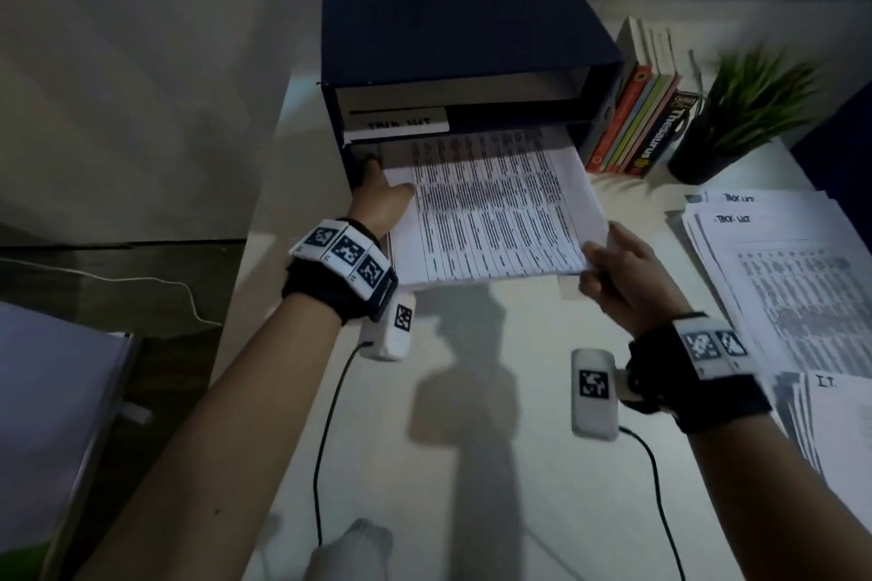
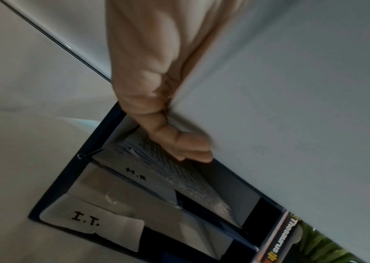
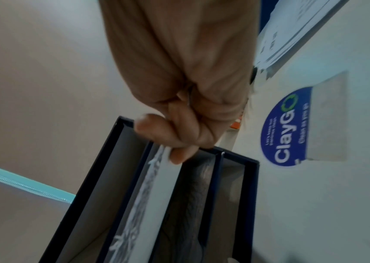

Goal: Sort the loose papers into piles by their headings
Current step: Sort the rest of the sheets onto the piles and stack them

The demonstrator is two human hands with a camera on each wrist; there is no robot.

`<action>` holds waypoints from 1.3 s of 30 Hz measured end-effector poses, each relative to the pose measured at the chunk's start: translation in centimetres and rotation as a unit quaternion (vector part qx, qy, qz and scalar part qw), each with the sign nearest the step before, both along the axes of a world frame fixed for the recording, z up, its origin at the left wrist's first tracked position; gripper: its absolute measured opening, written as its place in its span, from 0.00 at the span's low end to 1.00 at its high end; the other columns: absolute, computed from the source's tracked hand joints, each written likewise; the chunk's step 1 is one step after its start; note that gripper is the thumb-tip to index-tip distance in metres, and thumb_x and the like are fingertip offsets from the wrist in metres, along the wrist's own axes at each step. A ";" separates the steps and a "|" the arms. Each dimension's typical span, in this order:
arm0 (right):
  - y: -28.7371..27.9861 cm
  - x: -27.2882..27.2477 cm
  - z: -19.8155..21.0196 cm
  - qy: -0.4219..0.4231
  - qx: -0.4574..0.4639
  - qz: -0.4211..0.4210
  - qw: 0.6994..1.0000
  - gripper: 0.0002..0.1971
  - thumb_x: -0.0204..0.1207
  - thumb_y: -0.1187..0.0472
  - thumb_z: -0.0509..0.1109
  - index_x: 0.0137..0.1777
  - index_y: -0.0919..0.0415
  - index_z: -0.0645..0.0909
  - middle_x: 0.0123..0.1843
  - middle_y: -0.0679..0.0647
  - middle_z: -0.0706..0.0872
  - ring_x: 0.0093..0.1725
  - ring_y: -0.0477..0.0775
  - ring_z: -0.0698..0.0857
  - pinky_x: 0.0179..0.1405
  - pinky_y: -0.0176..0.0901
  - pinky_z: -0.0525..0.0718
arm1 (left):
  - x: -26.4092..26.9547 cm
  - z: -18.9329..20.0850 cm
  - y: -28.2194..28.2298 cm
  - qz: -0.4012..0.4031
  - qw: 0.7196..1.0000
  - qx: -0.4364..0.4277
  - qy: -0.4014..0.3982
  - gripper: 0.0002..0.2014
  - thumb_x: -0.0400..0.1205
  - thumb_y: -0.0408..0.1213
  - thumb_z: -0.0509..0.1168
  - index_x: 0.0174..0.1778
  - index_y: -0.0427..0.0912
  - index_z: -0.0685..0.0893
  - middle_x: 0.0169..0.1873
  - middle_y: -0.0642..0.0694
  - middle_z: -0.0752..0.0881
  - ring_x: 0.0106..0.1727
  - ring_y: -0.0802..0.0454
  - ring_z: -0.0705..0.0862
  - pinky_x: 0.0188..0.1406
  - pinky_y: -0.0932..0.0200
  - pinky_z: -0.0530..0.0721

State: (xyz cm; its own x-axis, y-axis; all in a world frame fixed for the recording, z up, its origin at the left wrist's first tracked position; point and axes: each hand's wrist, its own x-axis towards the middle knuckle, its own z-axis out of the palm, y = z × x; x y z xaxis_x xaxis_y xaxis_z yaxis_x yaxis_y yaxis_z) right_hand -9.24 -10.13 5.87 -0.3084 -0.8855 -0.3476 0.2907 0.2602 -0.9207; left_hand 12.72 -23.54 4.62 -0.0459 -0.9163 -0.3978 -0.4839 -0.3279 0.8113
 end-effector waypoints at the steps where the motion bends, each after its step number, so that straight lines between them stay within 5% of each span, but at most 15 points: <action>1: -1.0 0.2 0.1 0.008 0.001 -0.003 1.000 0.12 0.80 0.78 0.51 0.43 0.65 0.72 0.36 0.56 0.74 0.17 0.44 0.69 0.13 0.31 0.68 | 0.1 -0.3 0.1 0.007 1.000 -0.009 0.002 0.33 0.84 0.38 0.57 0.82 0.40 0.48 0.78 0.41 0.63 0.77 0.41 0.65 0.75 0.53 0.67; 3: -3.1 0.6 0.2 0.011 0.003 -0.012 1.000 0.13 0.80 0.78 0.49 0.46 0.66 0.73 0.34 0.55 0.71 0.16 0.44 0.70 0.14 0.32 0.69 | 0.2 -0.3 0.6 0.017 0.999 -0.029 0.004 0.28 0.85 0.35 0.54 0.80 0.38 0.54 0.76 0.38 0.66 0.73 0.40 0.71 0.68 0.53 0.75; 5: -5.0 1.1 0.5 -0.008 0.002 -0.032 0.999 0.16 0.80 0.79 0.46 0.46 0.63 0.73 0.32 0.54 0.69 0.15 0.44 0.71 0.16 0.32 0.73 | 0.4 0.1 1.0 0.040 0.998 -0.028 0.044 0.24 0.85 0.32 0.51 0.78 0.38 0.59 0.72 0.35 0.72 0.55 0.42 0.84 0.37 0.60 0.87; 6: -5.8 1.5 0.9 -0.015 0.002 -0.046 0.999 0.18 0.81 0.79 0.45 0.44 0.61 0.72 0.32 0.54 0.68 0.15 0.45 0.72 0.17 0.33 0.75 | 0.4 0.4 1.2 0.051 0.997 -0.025 0.060 0.23 0.85 0.31 0.49 0.78 0.38 0.60 0.68 0.35 0.75 0.41 0.47 0.86 0.24 0.65 0.83; 10: -8.6 2.6 1.3 -0.017 -0.009 -0.088 0.996 0.17 0.80 0.79 0.42 0.46 0.61 0.69 0.25 0.52 0.73 0.17 0.47 0.75 0.26 0.37 0.78 | 0.1 1.0 1.6 0.069 0.995 -0.067 0.028 0.24 0.84 0.26 0.47 0.78 0.36 0.57 0.43 0.41 0.80 0.26 0.56 0.78 0.16 0.70 0.77; 13: -10.5 3.1 1.1 0.039 -0.018 -0.111 0.993 0.16 0.78 0.80 0.43 0.55 0.62 0.62 0.24 0.54 0.70 0.19 0.49 0.82 0.26 0.38 0.84 | -0.6 1.4 1.4 0.087 0.992 -0.092 0.021 0.22 0.83 0.23 0.49 0.74 0.34 0.63 0.34 0.48 0.77 0.29 0.54 0.80 0.21 0.72 0.79; 15: -11.8 3.0 0.7 0.101 -0.006 -0.134 0.986 0.13 0.76 0.80 0.48 0.50 0.63 0.64 0.27 0.56 0.71 0.25 0.54 0.84 0.33 0.45 0.87 | -1.0 1.7 0.9 0.099 0.990 -0.097 0.023 0.16 0.81 0.22 0.52 0.64 0.31 0.71 0.38 0.42 0.83 0.40 0.44 0.85 0.37 0.61 0.87; 18: -13.5 2.3 -0.6 0.136 0.025 -0.140 0.980 0.12 0.65 0.71 0.71 0.33 0.61 0.68 0.31 0.61 0.82 0.37 0.62 0.86 0.47 0.62 0.87 | -1.4 1.4 -0.2 0.128 0.986 -0.102 0.038 0.05 0.77 0.24 0.61 0.48 0.30 0.77 0.52 0.32 0.85 0.55 0.39 0.84 0.59 0.47 0.83; 20: -14.3 2.1 -1.3 0.120 0.036 -0.122 0.985 0.13 0.63 0.69 0.74 0.34 0.59 0.70 0.42 0.64 0.84 0.46 0.63 0.86 0.52 0.61 0.86 | -1.7 1.2 -0.6 0.135 0.985 -0.108 0.018 0.07 0.77 0.28 0.65 0.48 0.28 0.78 0.54 0.33 0.85 0.58 0.41 0.83 0.60 0.49 0.81; 23: -14.0 3.4 -0.5 0.064 0.005 -0.125 0.990 0.14 0.72 0.79 0.63 0.34 0.61 0.70 0.46 0.68 0.81 0.53 0.69 0.84 0.56 0.57 0.84 | -2.0 0.7 -0.9 0.140 0.981 -0.134 -0.021 0.11 0.81 0.28 0.58 0.54 0.24 0.77 0.58 0.30 0.81 0.61 0.37 0.79 0.60 0.50 0.78; 29: -14.1 2.2 -1.0 -0.028 -0.013 -0.103 0.994 0.17 0.81 0.77 0.51 0.37 0.56 0.63 0.40 0.54 0.73 0.22 0.41 0.84 0.32 0.34 0.85 | -2.2 0.8 -0.7 0.142 0.979 -0.147 -0.020 0.13 0.81 0.27 0.55 0.55 0.23 0.78 0.59 0.30 0.81 0.62 0.36 0.79 0.61 0.51 0.76; 32: -12.9 2.4 -0.9 -0.053 -0.052 -0.089 0.993 0.17 0.79 0.81 0.50 0.39 0.58 0.65 0.35 0.55 0.80 0.27 0.43 0.85 0.34 0.36 0.84 | -2.1 0.9 0.0 0.129 0.977 -0.165 -0.034 0.09 0.79 0.24 0.54 0.41 0.23 0.78 0.53 0.25 0.82 0.57 0.33 0.79 0.54 0.49 0.76; 34: -11.3 2.1 -0.5 -0.078 -0.057 -0.073 0.993 0.16 0.79 0.81 0.50 0.45 0.59 0.69 0.37 0.55 0.79 0.35 0.51 0.84 0.39 0.40 0.81 | -2.2 0.9 0.9 0.112 0.979 -0.165 -0.032 0.09 0.78 0.24 0.55 0.44 0.26 0.80 0.56 0.27 0.81 0.59 0.35 0.80 0.57 0.50 0.77; 36: -9.2 1.4 0.2 -0.043 -0.040 -0.049 0.997 0.14 0.80 0.78 0.51 0.54 0.60 0.72 0.42 0.54 0.81 0.37 0.50 0.86 0.43 0.39 0.81 | -2.8 1.0 2.2 0.094 0.983 -0.157 -0.004 0.15 0.78 0.24 0.55 0.57 0.32 0.83 0.60 0.36 0.81 0.62 0.43 0.80 0.61 0.61 0.77; 39: -5.7 -0.8 0.5 0.077 -0.027 0.004 0.997 0.12 0.79 0.75 0.55 0.54 0.63 0.76 0.34 0.49 0.86 0.29 0.42 0.87 0.38 0.34 0.79 | -4.6 0.8 4.9 0.068 0.988 -0.136 0.034 0.14 0.78 0.23 0.56 0.52 0.37 0.85 0.55 0.39 0.84 0.55 0.47 0.83 0.57 0.64 0.78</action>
